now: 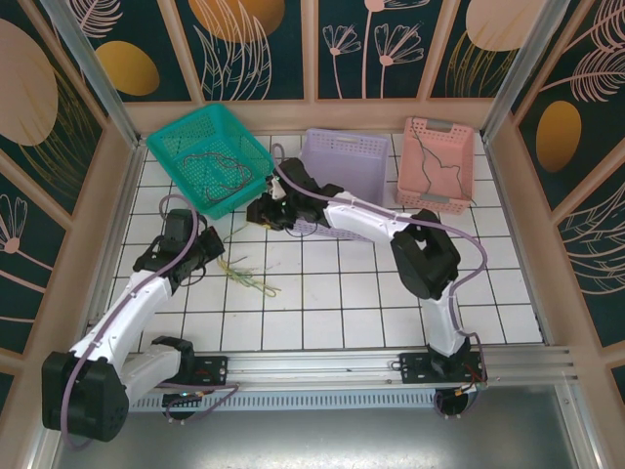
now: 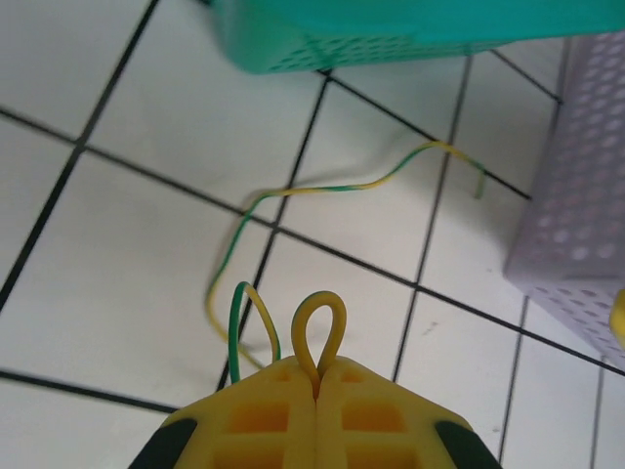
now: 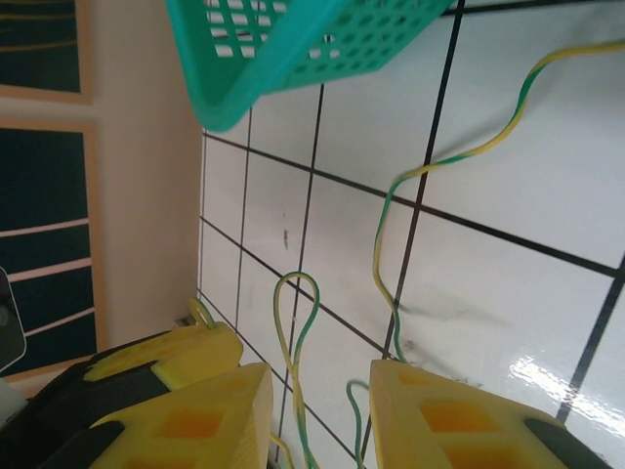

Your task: Untangle the cables

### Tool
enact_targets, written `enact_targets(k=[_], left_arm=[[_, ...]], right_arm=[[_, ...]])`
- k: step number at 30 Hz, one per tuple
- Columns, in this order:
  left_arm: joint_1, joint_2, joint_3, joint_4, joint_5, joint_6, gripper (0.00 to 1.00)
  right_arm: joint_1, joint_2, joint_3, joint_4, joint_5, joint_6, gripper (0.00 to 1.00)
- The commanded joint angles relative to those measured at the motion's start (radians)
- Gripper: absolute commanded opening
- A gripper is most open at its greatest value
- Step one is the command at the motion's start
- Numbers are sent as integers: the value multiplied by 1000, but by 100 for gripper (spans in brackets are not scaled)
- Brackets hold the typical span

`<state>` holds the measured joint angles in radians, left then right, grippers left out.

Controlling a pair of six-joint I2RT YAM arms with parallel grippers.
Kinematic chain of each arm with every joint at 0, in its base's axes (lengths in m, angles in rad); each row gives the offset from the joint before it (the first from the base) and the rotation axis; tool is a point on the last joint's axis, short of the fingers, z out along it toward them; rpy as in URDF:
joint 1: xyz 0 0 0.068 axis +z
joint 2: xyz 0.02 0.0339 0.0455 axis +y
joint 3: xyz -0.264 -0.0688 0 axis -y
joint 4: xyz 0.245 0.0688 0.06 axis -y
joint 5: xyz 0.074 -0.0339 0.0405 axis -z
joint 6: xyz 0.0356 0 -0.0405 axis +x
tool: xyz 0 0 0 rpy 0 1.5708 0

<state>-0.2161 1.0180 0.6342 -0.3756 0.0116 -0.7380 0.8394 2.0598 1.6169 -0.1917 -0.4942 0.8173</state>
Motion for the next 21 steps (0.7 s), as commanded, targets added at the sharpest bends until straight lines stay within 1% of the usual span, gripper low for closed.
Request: enact_targets(k=[1,5,8,11,15,19,21], left_arm=[[-2,-33,-22,-22,-114,-142,0],[0,-13,-62,5,-171,-224,0],[0,3,-82,47,-172,-273,0],[0,8,-88,64,-171,-300,0],[0,-5,-90,67,-162,-310,0],[0,-29,-105,72,-144,-320,0],[0,-38,-112,73,-135,-321,0]], right_arm=[[22,44,33,-48,32,-27,32],[37,110,104,-63,68,2,33],[51,178,218,-126,146,50,34],[65,256,333,-237,261,106,35],[60,315,348,-266,346,202,36],[61,366,398,-266,411,240,40],[63,394,442,-274,431,246,44]])
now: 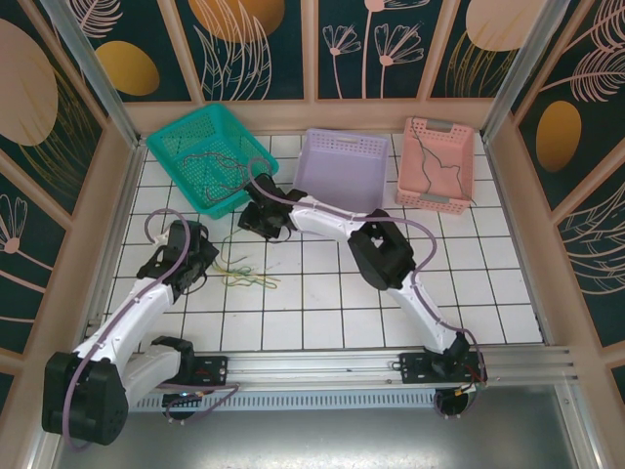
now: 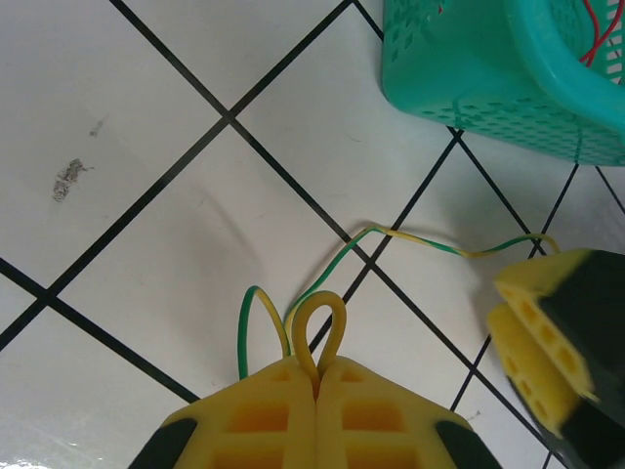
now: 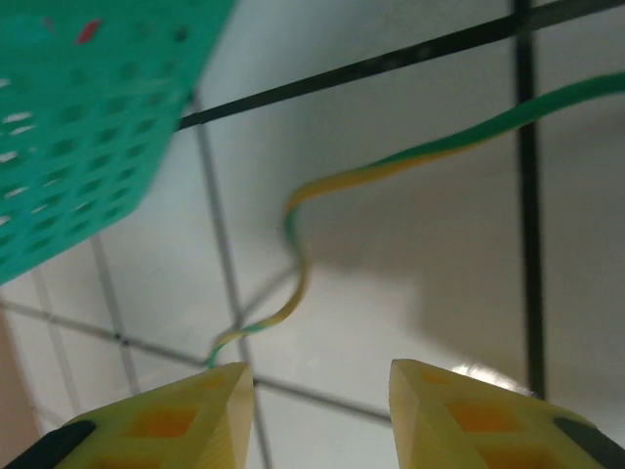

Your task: Untangle the cables

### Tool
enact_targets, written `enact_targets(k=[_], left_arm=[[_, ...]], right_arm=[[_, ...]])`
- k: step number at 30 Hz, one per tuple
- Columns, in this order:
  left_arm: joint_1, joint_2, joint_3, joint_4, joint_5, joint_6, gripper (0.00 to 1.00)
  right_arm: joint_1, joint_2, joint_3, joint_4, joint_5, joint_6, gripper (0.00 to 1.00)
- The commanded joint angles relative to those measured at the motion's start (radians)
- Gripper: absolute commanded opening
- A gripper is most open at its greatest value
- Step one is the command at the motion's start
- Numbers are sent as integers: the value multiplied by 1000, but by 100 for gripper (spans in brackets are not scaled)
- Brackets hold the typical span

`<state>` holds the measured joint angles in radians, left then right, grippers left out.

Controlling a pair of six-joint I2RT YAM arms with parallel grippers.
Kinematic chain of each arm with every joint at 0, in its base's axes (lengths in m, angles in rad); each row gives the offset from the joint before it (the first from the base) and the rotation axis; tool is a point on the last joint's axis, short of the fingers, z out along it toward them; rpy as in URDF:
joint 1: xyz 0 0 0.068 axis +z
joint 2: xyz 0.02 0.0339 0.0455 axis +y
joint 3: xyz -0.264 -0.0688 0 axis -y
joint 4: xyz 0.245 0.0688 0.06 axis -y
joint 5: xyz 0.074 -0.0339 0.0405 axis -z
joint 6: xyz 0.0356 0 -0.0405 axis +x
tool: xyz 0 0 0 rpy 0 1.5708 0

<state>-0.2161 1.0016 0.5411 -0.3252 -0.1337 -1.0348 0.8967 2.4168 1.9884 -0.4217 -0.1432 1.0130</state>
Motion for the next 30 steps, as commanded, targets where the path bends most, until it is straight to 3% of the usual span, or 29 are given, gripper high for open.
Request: enact_targets(k=[1,7,16,18,21,22,30], left_arm=[[0,-26,-22,23,14,-24,0],[0,-56,-40,14,31,-21,0],[1,-72,-26,-7,43,-7,0],[0,-72,-26,-8,45,-6,0],[0,-75,-31,-13,48,-9,0],[1,-75,-34,-14,50,-12,0],[0,-56,-58,35,63,-29,0]], right_arm=[[5,52,91,-40,86,50,44],[5,151,231,-69,133,33,44],[1,209,260,-67,141,88,39],[-1,211,251,-30,134,90,30],[-1,209,249,-10,133,96,3],[1,198,247,-11,142,93,0],[11,-61,117,61,268,3,0]])
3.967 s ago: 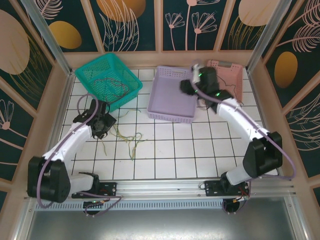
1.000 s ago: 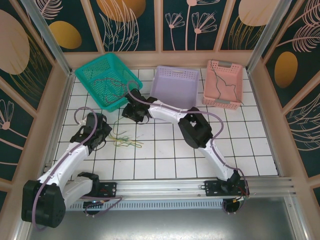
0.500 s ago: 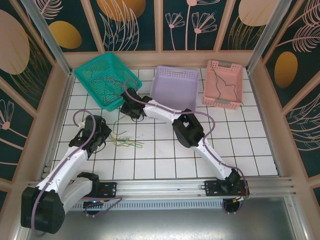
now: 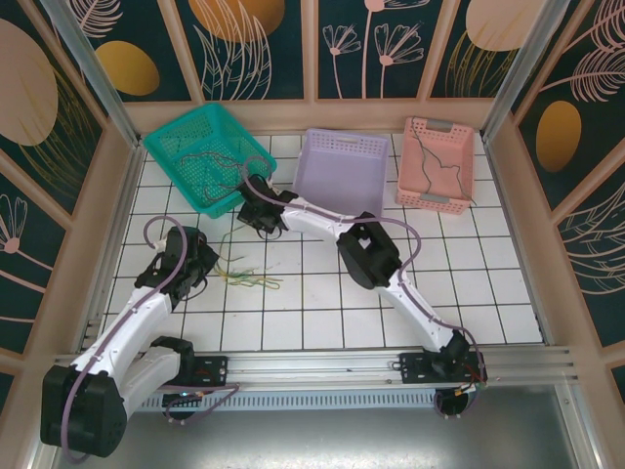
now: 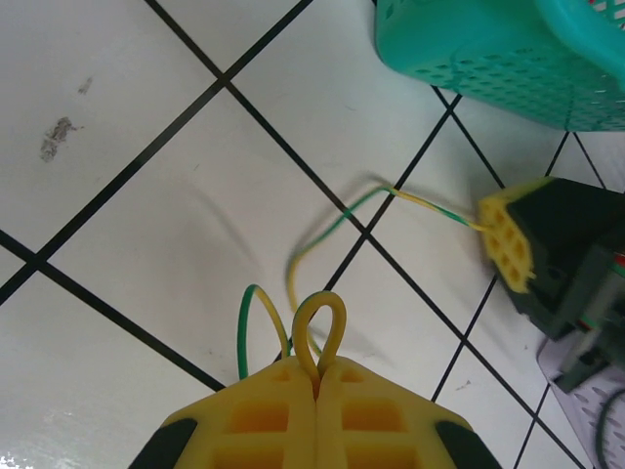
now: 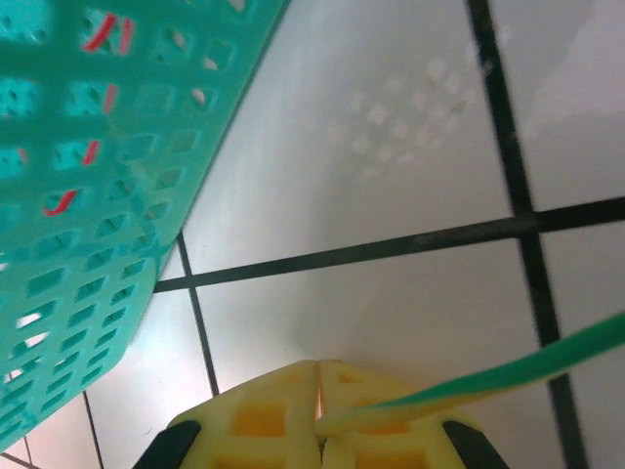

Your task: Untangle the cables

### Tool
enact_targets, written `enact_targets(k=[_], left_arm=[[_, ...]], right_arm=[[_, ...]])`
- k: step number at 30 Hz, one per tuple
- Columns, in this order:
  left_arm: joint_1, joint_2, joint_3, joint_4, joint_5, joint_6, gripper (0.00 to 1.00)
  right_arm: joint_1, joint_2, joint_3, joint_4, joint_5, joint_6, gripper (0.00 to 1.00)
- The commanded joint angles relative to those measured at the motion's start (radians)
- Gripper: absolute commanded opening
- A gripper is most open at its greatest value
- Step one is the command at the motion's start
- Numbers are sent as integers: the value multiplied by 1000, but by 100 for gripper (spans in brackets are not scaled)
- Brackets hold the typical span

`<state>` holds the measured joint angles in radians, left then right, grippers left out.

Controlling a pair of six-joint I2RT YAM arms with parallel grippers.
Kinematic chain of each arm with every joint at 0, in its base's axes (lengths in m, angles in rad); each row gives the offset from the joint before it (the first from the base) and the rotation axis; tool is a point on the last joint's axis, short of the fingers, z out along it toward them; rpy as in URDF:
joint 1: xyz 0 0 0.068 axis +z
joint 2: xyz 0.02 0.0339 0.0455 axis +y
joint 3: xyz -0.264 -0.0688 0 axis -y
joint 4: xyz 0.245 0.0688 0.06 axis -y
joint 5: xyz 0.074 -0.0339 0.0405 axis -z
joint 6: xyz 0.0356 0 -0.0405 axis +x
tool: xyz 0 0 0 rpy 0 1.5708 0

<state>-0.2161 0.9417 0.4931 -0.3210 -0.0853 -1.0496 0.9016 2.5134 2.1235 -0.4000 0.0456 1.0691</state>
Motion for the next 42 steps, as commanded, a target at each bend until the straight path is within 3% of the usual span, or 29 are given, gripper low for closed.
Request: enact_targets(k=[1,10,15,20,25,28,33,37,42], left_arm=[[0,11,-10,41,18,-15,0],[0,123,9,182,51,-20,0],[0,249,81,333,100,20,0],[-1,368,226,395,185,93,42],[-1,381,323,477,282,147,61],[-8,376,376,536,381,184,62],[-75,423,508,591,558,214,56],[-173,482,585,599,628,225,55],[-303,504,611,612,636,254,59]], right_arm=[[3,-194,-31,44,87,-69,0],[-50,-455,-135,79,182,-239,0],[-141,-643,-356,251,37,-380,0],[-277,-791,-575,413,-248,-510,0],[-403,-865,-670,456,-504,-629,0],[-446,-874,-649,367,-586,-757,0],[-489,-897,-662,246,-591,-918,0],[-503,-944,-715,277,-637,-976,0],[-539,-954,-713,281,-668,-956,0]])
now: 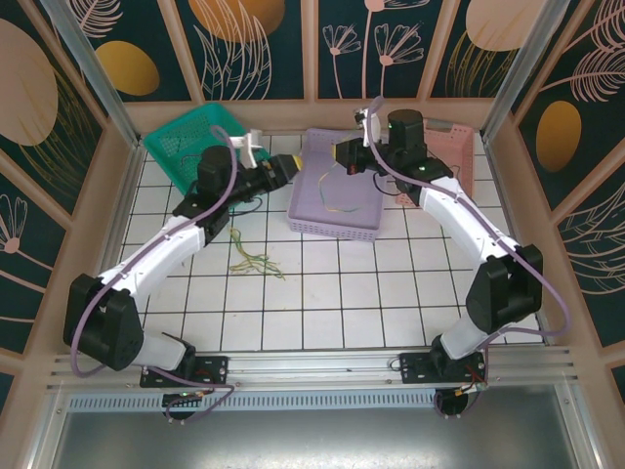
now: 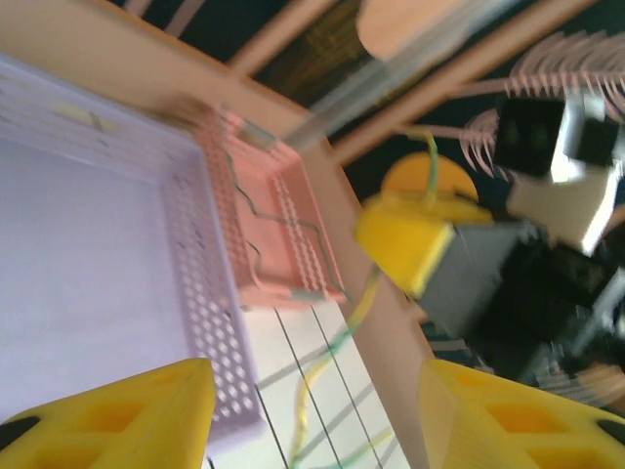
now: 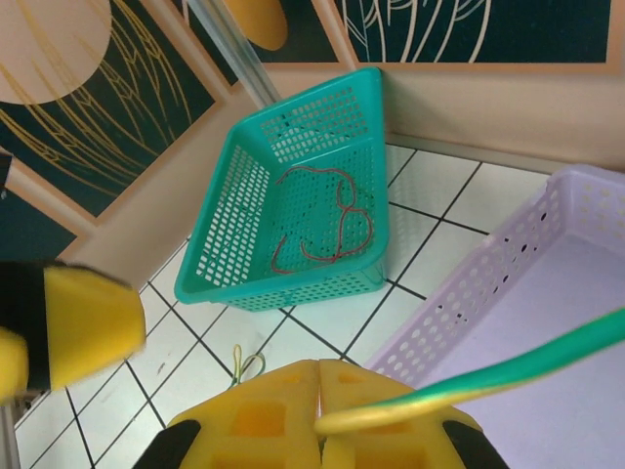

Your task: Untangle the cables

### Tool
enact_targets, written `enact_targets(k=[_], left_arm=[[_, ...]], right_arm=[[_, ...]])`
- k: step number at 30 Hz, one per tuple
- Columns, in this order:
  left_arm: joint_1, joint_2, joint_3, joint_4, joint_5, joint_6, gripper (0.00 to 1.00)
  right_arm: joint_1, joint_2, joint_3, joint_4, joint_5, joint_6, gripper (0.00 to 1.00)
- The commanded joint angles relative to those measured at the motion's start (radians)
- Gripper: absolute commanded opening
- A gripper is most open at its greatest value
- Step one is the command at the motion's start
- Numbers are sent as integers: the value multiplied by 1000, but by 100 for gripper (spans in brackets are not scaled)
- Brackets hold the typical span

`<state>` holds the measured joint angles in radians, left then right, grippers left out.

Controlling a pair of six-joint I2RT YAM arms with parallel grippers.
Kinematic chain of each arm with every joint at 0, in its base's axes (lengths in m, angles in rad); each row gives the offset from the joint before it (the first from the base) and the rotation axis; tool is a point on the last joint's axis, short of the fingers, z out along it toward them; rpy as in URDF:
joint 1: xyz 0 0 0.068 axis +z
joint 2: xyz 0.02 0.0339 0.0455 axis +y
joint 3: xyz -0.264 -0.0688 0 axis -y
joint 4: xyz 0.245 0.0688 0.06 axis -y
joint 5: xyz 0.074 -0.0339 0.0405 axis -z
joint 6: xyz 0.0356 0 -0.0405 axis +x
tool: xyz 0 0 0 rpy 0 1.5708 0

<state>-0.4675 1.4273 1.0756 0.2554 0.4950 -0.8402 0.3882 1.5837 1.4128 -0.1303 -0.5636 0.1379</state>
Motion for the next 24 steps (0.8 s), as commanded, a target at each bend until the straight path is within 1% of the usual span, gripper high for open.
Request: enact_targets(k=[1,4,5,9,14,16,18,21,24], left_arm=[[-71,24,28,36,57,45,59],[-128,48,14,61,33,29,61],[-146,56,12,66,14,27,63],[-197,90,28,66,-67,38,65],[-216,151,55,36,-123,74,63],[-224,163,60,3,-174,92,59],[-227,164,59,-32,-252,96,55],[-226,155,52,-26,-302,99,55],[-226,151,57,-2,-319,94,54]], right_arm=[[-34,-23,3,21,-70,-7,0],[-40,-22,28,31,-58,35,0],[-41,-19,41,27,-36,51,0],[-49,-6,74,31,-29,133,0],[-59,-12,87,48,-10,207,0],[-61,-12,96,50,-13,223,0],[-64,-9,106,41,-13,235,0],[-67,-8,112,29,-9,238,0],[-71,-9,104,41,-25,259,0]])
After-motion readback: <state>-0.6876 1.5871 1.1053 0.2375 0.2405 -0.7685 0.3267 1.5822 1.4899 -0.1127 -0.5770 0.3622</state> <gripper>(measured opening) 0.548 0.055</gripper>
